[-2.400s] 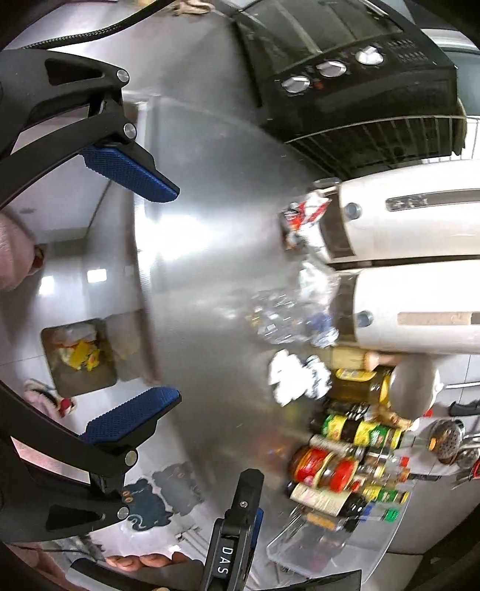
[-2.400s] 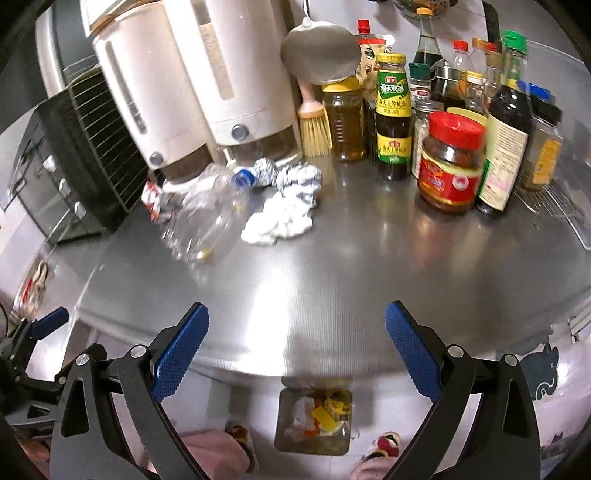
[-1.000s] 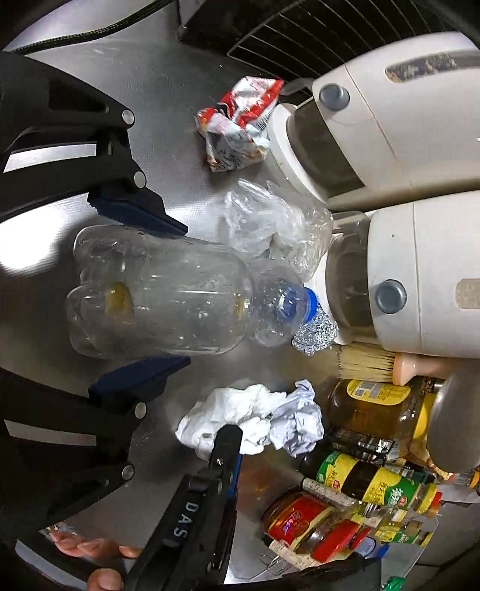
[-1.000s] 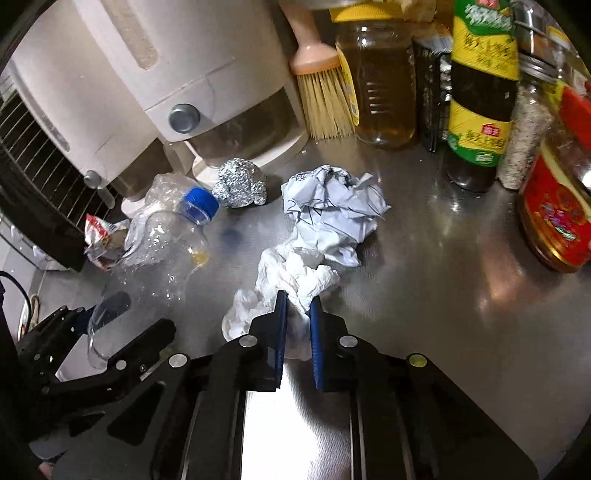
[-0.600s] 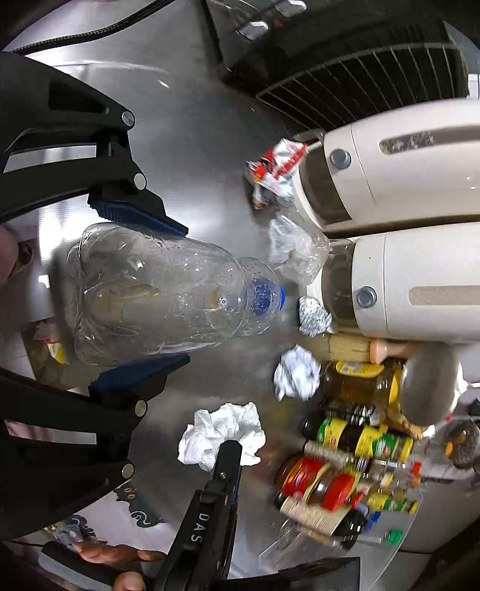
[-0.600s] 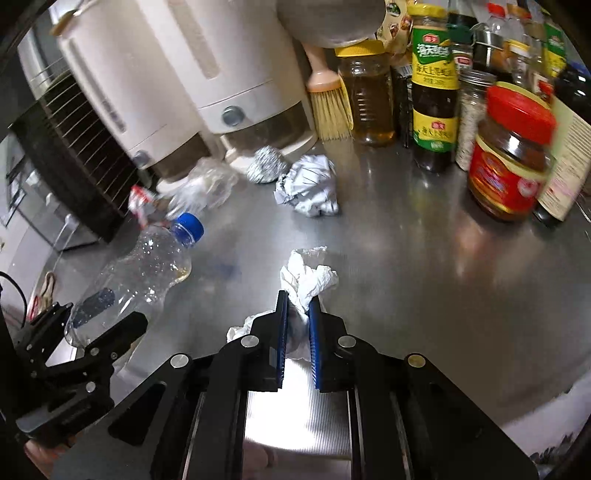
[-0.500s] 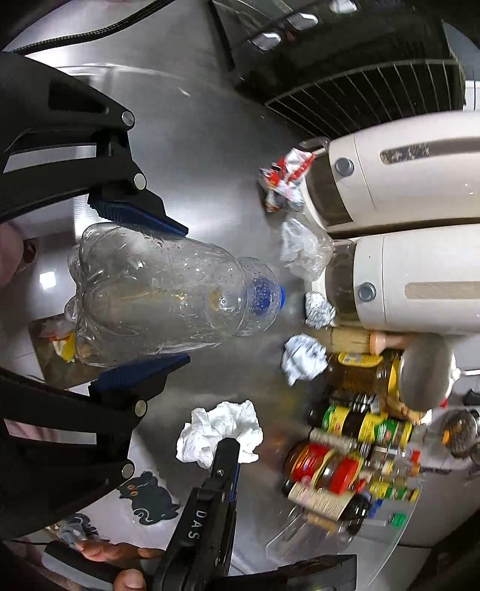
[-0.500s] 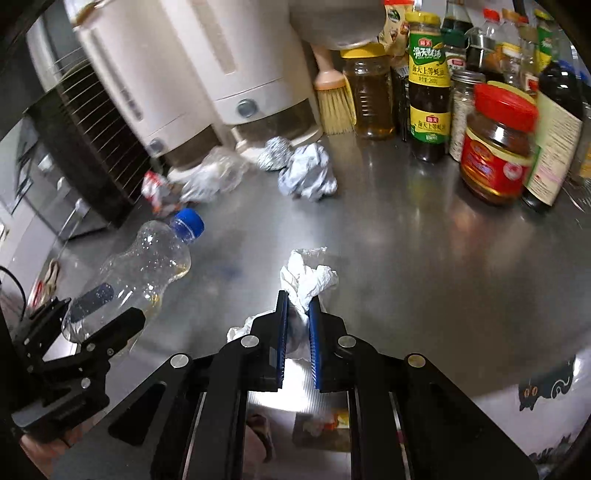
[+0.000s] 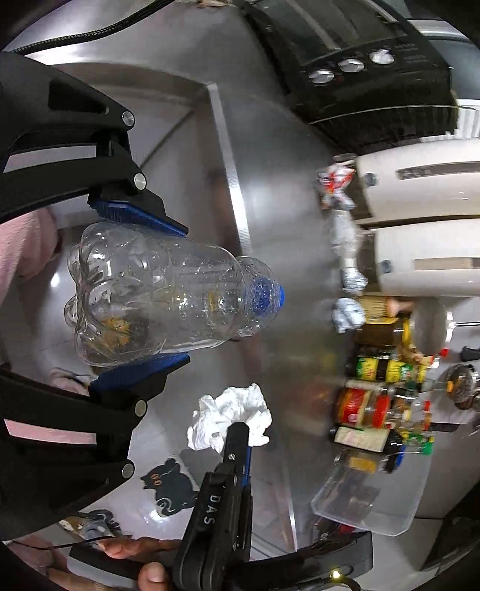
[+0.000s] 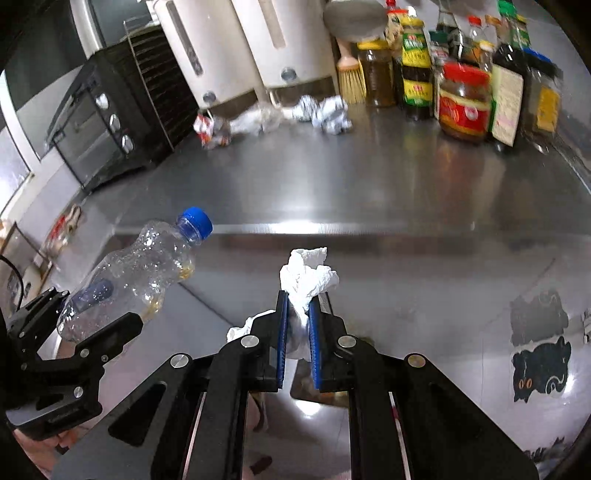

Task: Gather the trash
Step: 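Carry the bottle and tissue down over the floor trash bin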

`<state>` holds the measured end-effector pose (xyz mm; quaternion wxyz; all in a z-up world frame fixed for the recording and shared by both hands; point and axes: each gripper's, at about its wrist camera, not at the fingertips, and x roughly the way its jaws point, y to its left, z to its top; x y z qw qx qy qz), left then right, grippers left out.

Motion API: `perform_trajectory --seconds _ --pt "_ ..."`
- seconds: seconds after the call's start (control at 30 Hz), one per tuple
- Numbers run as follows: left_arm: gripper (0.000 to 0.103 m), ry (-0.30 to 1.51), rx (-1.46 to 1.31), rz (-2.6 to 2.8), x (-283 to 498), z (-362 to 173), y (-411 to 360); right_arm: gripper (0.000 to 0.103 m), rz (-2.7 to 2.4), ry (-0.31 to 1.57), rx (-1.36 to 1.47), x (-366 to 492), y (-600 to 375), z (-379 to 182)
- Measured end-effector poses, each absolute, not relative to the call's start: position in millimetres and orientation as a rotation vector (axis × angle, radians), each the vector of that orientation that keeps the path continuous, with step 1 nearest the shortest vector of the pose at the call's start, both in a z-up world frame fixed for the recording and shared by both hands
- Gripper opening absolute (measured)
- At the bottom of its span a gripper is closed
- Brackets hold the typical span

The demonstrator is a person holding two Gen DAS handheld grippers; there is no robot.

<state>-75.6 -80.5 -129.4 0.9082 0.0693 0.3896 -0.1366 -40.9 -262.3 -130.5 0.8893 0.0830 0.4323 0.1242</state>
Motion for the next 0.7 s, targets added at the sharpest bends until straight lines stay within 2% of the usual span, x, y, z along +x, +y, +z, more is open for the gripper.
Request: perform_trajectory --seconds 0.3,0.47,0.7 --pt "0.059 1.013 0.131 -0.321 -80 -240 -100 0.012 0.206 1.041 0.197 -52 -273 -222" --pt "0.059 1.144 0.124 -0.325 -57 -312 -110 0.012 0.177 1.159 0.221 -40 -276 -291" --pt "0.059 1.283 0.096 -0.316 -15 -382 -117 0.012 0.132 1.26 0.226 -10 -274 -370"
